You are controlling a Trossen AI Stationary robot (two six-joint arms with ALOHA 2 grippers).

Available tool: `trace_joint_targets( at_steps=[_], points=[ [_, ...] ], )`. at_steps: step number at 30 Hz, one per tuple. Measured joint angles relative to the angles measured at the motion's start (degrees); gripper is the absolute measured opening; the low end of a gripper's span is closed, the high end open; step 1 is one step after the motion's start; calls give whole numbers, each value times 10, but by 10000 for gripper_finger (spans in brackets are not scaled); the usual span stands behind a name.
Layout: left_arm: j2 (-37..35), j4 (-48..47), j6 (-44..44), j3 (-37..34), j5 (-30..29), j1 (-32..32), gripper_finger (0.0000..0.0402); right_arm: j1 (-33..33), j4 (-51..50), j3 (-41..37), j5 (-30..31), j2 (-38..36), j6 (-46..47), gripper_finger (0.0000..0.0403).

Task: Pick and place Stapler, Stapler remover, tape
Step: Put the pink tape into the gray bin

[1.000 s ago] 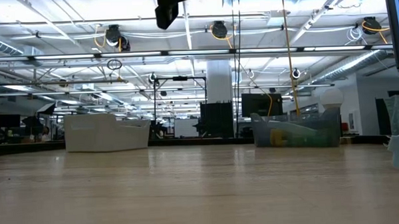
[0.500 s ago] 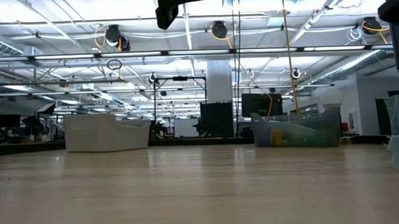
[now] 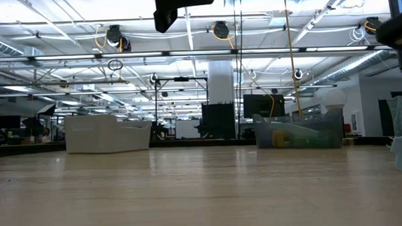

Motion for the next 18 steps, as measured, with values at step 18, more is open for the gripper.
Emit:
trace_joint_targets(
  at_steps=[18],
  points=[
    [0,-3,2,0,0,-2,115,0,103,-116,-13,0,72,155]
  ],
)
